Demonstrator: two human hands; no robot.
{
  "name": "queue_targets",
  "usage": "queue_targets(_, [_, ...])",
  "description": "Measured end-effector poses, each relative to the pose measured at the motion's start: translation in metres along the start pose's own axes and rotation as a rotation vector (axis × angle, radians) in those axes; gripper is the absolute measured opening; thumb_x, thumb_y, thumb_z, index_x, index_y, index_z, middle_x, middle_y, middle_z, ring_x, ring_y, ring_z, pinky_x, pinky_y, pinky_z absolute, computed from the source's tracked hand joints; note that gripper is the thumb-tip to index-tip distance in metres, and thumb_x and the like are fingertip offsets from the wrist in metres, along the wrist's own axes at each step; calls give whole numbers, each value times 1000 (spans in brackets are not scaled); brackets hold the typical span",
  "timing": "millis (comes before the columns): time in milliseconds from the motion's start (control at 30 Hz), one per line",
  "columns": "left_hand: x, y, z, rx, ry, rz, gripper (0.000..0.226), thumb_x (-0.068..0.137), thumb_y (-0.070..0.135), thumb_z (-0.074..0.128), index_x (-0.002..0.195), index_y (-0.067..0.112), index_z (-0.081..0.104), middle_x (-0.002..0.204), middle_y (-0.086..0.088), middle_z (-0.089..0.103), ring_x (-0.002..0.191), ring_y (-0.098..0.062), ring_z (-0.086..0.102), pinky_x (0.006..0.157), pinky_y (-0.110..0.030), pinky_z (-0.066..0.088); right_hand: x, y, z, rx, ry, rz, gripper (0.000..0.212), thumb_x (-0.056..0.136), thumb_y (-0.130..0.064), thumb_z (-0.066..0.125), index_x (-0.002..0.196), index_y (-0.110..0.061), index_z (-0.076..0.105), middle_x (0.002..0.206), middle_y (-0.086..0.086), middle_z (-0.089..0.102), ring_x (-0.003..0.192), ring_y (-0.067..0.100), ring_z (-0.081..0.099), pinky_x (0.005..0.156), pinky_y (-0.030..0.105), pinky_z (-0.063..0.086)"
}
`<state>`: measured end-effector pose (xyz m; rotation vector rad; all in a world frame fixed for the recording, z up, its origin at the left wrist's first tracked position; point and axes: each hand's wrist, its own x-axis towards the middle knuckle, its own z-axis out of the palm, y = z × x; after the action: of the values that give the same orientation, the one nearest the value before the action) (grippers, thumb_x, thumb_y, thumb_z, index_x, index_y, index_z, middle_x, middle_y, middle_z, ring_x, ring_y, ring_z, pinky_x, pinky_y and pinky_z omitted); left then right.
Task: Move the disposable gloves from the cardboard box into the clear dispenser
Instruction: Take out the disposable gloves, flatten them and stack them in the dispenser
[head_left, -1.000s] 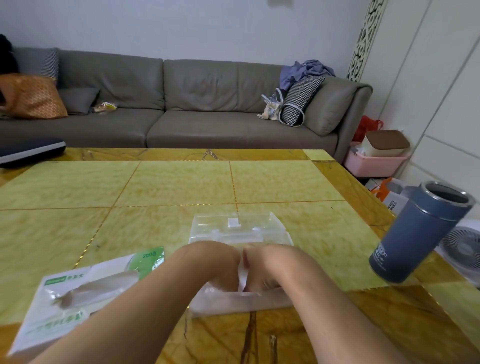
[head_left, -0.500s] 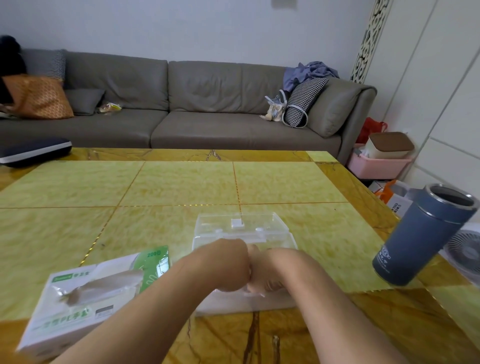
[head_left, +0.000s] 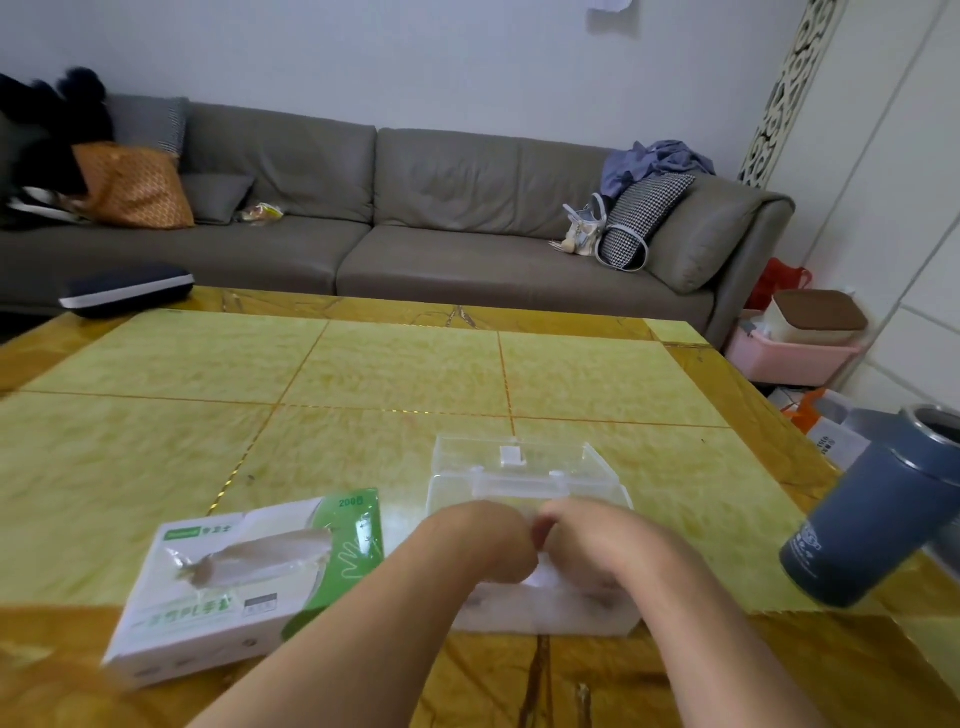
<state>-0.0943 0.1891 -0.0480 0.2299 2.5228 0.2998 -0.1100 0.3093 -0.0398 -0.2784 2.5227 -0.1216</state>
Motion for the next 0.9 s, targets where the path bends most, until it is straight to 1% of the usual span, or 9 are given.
queue_targets(67, [-12,1,-1,-31,49,-5,55,99,0,40,151,16,45,112,-14,64,98,-29,62,90,-40,56,4,1,2,-41,12,-15,52,97,6,48,140,-20,65,126,4,69,104,26,68,86,32,52])
queue_targets(167, [-36,0,-5,-134,215,-48,26,99,3,43,119,6,59,88,-5,57,78,-21,57,67,-31,50,0,2,0,31,73,-25,50,99,1,52,141,-26,62,111,-5,63,76,10,55,76,24,47])
queue_targets(300, [-72,-22,-6,-247,461,26,31,94,12,47,116,18,68,111,-2,69,97,-26,69,83,-41,60,-7,7,2,129,275,-73,37,95,-7,53,115,-31,73,101,-6,68,88,15,63,79,25,53])
queue_targets(467, [-114,-97,-4,-204,736,-143,18,95,27,50,92,29,67,85,8,68,72,-14,66,68,-39,61,-20,-12,4,169,550,-47,36,91,-13,43,104,-36,68,102,-8,69,83,14,69,77,38,60])
queue_targets(600, [-128,-152,9,-52,674,-382,23,97,23,55,77,27,66,71,8,66,57,-8,64,54,-27,58,-51,-59,10,57,751,-329,43,95,-3,47,119,-34,66,117,-17,65,109,5,58,95,24,51])
queue_targets(667, [-127,-163,15,8,596,-417,23,92,24,62,68,23,64,66,8,62,53,-7,58,47,-24,51,-62,-89,24,8,689,-533,51,94,-2,46,133,-30,62,126,-18,61,119,3,51,104,19,44])
queue_targets(733, [-122,-167,18,48,546,-434,27,88,25,65,62,20,59,64,7,57,51,-9,52,42,-22,37,-62,-113,44,-34,535,-683,56,89,-4,44,138,-27,58,131,-13,56,124,10,47,107,29,45])
queue_targets(833, [-114,-170,16,93,526,-429,26,84,23,66,60,20,56,64,5,54,52,-16,50,45,-25,36,-51,-136,69,-117,385,-739,60,89,-10,52,147,-25,47,141,-5,47,135,19,36,107,35,41])
queue_targets(900, [-110,-172,17,98,495,-404,29,82,23,67,58,21,52,65,5,52,54,-17,49,48,-26,37,-47,-143,79,-190,398,-728,63,84,-12,55,146,-22,49,139,-1,50,136,25,38,99,38,43])
